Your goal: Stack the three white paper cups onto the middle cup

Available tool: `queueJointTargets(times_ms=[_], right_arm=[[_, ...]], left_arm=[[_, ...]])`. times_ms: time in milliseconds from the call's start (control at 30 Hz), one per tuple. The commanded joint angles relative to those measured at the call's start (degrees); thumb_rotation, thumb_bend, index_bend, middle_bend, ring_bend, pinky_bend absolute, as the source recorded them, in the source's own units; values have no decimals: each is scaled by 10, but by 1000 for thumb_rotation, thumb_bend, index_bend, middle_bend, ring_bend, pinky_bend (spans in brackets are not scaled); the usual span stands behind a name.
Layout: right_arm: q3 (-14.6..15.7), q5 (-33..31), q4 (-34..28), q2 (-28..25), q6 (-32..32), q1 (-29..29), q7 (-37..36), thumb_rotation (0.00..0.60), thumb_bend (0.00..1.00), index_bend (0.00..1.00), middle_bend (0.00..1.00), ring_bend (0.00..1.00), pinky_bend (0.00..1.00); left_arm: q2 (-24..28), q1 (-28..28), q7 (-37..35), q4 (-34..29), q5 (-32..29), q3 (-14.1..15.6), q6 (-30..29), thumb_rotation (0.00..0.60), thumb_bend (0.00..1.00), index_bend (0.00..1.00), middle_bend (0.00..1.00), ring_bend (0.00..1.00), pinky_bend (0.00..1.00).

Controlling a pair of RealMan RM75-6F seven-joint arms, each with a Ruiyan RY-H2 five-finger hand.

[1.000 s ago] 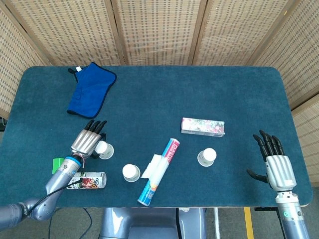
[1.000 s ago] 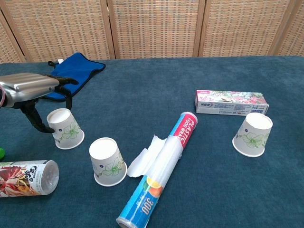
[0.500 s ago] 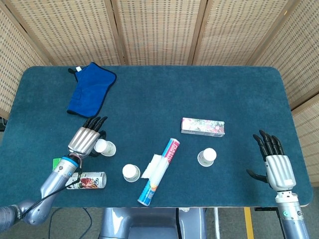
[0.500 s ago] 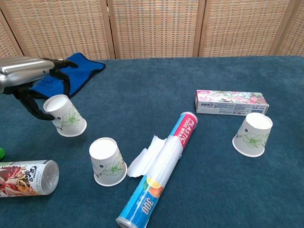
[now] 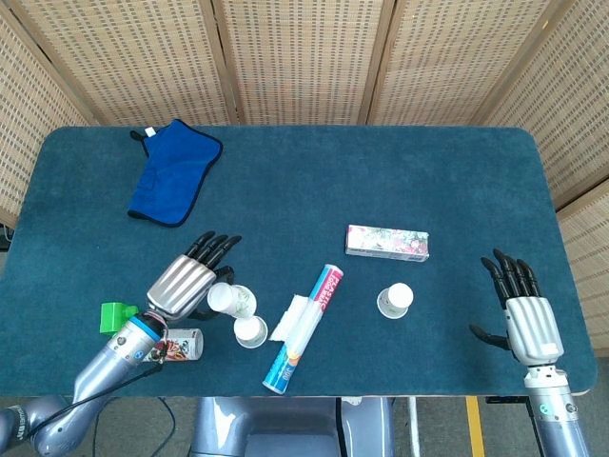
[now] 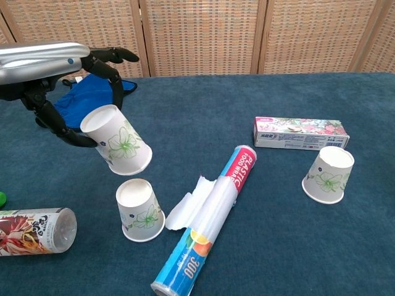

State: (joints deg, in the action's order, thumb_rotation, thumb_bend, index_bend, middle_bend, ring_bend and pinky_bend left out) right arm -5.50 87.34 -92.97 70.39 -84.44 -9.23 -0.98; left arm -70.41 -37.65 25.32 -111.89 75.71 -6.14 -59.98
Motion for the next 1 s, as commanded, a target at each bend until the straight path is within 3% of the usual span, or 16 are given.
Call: queueJointTargets(times_ms=[33, 467, 1000], right_arm=[[-1, -2, 1, -1, 0, 0, -4, 600, 82, 0, 0, 0, 0], [-2, -3, 0, -5, 0, 1, -11, 600, 82, 0, 0, 0, 0], [-3, -5, -1, -5, 0, 1, -11, 600, 82, 0, 0, 0, 0]], left_arm=[[-3, -6, 20, -19, 3, 7, 5, 600, 223, 506, 0, 0, 0], [0, -14, 68, -50, -3, 23, 15, 600, 223, 509, 0, 0, 0], [-12, -18, 91, -32, -33, 37, 21, 600, 223, 507, 0, 0, 0]])
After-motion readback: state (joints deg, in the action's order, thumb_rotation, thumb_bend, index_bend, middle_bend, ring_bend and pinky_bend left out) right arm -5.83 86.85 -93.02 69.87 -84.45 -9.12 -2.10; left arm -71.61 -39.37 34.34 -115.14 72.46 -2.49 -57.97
